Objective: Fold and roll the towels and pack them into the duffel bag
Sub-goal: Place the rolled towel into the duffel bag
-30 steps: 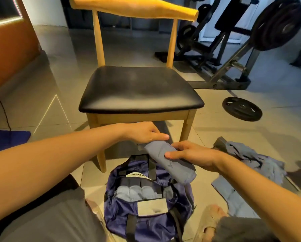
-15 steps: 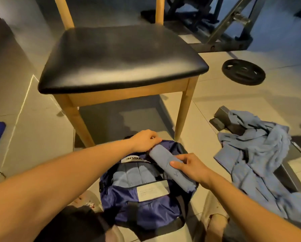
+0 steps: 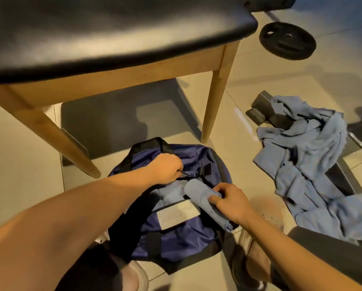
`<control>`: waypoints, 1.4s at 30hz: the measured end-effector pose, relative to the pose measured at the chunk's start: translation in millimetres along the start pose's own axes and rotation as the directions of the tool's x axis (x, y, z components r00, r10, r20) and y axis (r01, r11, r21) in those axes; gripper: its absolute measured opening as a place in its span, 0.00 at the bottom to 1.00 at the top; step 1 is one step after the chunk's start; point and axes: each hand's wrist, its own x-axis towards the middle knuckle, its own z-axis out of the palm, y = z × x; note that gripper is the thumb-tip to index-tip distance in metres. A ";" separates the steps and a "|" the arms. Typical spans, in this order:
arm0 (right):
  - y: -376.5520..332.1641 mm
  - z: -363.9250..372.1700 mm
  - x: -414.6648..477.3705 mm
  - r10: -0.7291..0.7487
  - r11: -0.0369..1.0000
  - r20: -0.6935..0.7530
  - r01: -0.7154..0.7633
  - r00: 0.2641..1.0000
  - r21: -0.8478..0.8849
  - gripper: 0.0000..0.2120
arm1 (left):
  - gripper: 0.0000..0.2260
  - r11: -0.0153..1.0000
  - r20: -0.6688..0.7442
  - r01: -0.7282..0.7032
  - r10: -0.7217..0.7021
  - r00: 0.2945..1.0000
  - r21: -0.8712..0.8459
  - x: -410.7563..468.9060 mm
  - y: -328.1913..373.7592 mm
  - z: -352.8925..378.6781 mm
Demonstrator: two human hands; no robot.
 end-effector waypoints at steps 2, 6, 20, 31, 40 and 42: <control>-9.3 8.5 1.6 -0.008 1.000 -0.025 0.008 1.000 0.009 0.07 | 0.14 0.968 -0.031 0.100 -0.110 0.993 -0.230 6.4 -11.5 -6.6; -35.5 39.7 17.1 0.032 0.998 -0.157 -0.022 0.987 0.062 0.11 | 0.22 0.844 -0.078 0.189 -0.262 0.962 -0.501 16.5 -29.6 -18.7; -58.0 108.7 71.8 0.124 0.986 -0.360 -0.074 0.925 0.147 0.14 | 0.14 0.909 -0.130 0.093 -0.158 0.979 -0.407 18.2 -32.4 -18.2; -43.7 109.6 54.5 0.173 0.945 -0.348 -0.056 0.921 0.323 0.18 | 0.16 0.933 -0.058 0.087 -0.115 0.992 -0.348 15.5 -18.9 -2.3; -25.8 81.4 14.4 0.020 0.998 -0.442 -0.041 0.897 -0.037 0.12 | 0.30 0.980 0.049 0.100 -0.093 0.994 -0.174 6.2 5.9 6.4; -14.2 69.3 2.7 0.015 0.986 -0.382 -0.077 0.924 -0.148 0.14 | 0.31 0.990 0.058 0.084 -0.077 0.995 -0.118 4.0 12.4 7.7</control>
